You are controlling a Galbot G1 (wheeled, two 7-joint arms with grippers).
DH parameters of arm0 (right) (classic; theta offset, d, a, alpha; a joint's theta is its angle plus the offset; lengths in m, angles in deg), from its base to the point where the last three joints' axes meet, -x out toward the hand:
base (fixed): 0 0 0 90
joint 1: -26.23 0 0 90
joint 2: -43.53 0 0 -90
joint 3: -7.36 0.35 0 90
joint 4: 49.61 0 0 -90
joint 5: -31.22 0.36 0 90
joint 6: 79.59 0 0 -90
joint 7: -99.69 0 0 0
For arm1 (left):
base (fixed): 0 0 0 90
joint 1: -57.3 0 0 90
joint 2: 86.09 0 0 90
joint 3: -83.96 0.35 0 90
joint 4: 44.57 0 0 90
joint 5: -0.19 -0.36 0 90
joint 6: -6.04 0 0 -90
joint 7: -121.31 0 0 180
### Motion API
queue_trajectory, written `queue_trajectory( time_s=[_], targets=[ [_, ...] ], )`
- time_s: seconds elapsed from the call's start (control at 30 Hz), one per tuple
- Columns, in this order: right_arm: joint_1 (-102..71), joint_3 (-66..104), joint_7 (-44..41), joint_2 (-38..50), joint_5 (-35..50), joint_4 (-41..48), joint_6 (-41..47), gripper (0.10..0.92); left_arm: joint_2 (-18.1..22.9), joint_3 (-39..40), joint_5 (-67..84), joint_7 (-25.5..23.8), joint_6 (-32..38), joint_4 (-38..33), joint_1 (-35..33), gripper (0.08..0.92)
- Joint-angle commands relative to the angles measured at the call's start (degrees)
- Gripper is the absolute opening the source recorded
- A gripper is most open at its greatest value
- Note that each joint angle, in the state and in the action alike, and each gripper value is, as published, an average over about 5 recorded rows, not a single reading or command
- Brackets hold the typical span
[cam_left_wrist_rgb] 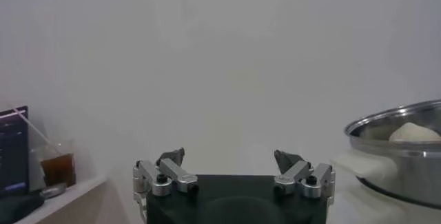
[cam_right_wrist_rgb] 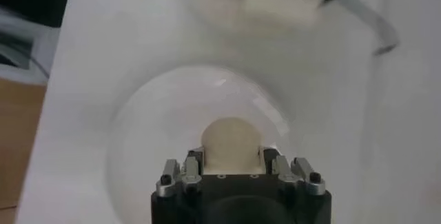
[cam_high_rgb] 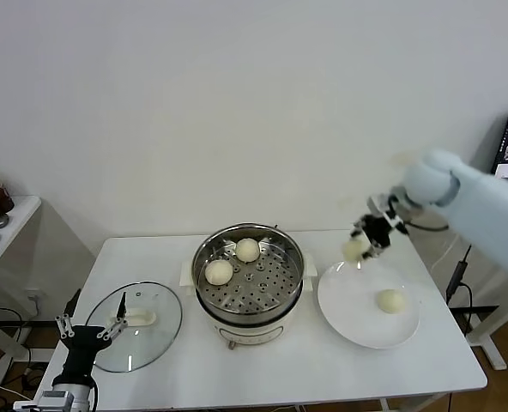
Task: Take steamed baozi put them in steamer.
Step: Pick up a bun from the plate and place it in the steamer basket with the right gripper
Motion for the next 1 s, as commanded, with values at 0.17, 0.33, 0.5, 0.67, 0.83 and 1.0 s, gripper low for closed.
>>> queue_trajectory(
  time_s=[0.17,0.33,0.5,0.67,0.83,1.0],
  targets=[
    [18.5,-16.9,0.4,-21.0,9.5,-4.1,-14.7,0.525,-0.3,-1.0,0.6,-0.1,0.0,-0.1,-0.3,0.823],
    [14.5,-22.0,4.0,-28.3,6.2,-2.8,-22.9,0.532,-0.1,-1.9,0.7,-0.1,0.0,-0.2,-0.5,0.823],
    [10.9,-23.9,7.3,-32.7,-1.5,-1.3,-29.6,0.540,0.2,-2.5,0.8,-0.1,0.0,-0.6,-0.9,0.823],
    [8.2,-23.6,9.5,-34.9,-9.3,0.3,-33.1,0.543,0.5,-2.9,0.9,0.0,0.2,-0.6,-0.9,0.823],
    [6.0,-23.1,10.4,-34.8,-13.5,0.6,-35.2,0.543,0.7,-3.0,0.9,0.0,0.5,-0.2,-1.0,0.823],
    [4.0,-22.5,10.9,-33.7,-16.7,0.9,-36.6,0.543,0.8,-2.8,0.6,0.0,0.5,0.0,-1.0,0.823]
  ],
)
